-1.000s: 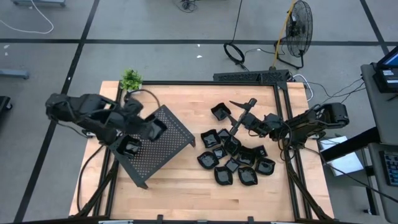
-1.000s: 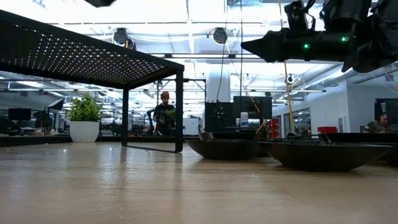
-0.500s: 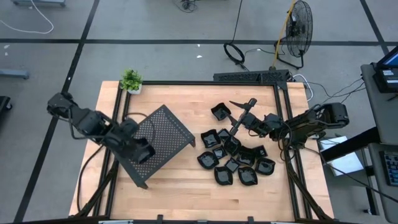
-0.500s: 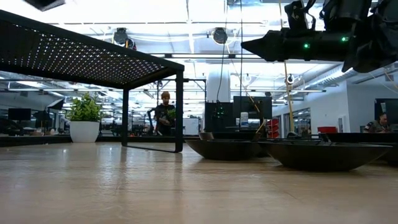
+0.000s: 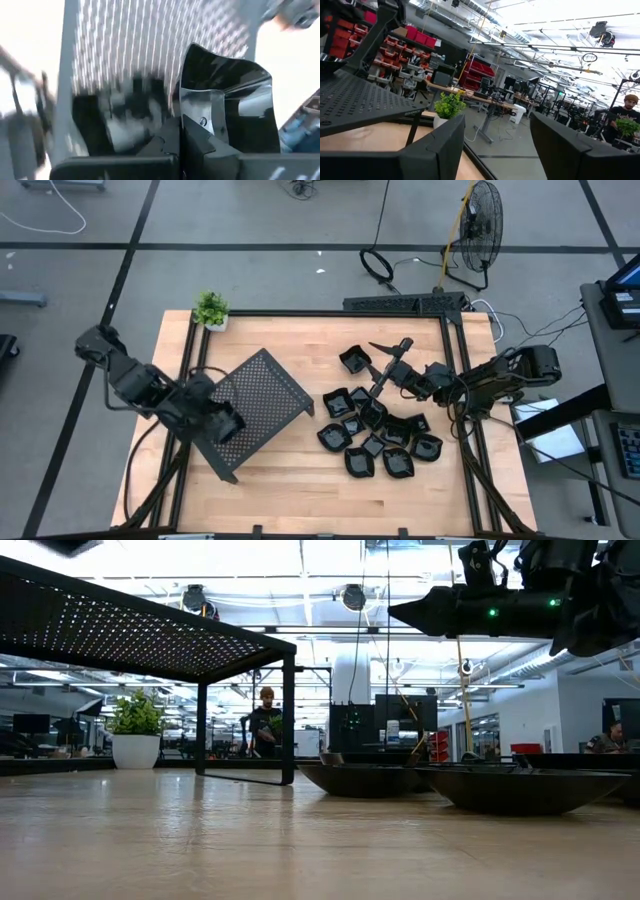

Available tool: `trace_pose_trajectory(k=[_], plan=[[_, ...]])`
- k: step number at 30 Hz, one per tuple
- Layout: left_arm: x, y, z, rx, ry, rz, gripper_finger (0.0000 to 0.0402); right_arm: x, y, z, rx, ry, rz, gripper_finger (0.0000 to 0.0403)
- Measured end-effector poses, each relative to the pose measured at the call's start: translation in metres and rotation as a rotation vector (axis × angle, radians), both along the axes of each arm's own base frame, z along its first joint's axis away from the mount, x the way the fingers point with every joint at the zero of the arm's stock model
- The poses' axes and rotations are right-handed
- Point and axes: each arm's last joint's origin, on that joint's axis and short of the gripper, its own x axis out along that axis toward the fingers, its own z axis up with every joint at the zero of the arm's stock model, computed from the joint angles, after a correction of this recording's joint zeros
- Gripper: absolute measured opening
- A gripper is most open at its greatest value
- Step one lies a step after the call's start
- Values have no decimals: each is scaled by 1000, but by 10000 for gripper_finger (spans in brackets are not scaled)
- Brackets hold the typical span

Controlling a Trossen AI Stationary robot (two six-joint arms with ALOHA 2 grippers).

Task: Pick & Place Mini shaped plates
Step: Put the distorted square plate on the shelf

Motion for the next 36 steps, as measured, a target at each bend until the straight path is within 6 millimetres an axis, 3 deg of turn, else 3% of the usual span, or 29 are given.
trace_pose_trajectory(k=[11,17,20,23,26,31,36], plan=[[-15,20,66,374,-795,-439,2,0,0,0,0,-1,0,212],[9,10,70,461,-1085,-680,1,0,0,0,-4,1,-1,212],[25,3,77,594,-1162,-758,1,0,0,0,-4,1,-1,212],[22,5,104,723,-1289,-761,1,0,0,0,3,-2,1,212],[8,15,133,756,-1307,-705,2,0,0,0,7,-3,3,212],[-28,45,165,768,-1092,-425,2,0,0,-1,-3,9,-1,212],[-60,70,174,726,-959,-164,2,0,0,0,-5,7,-2,212]])
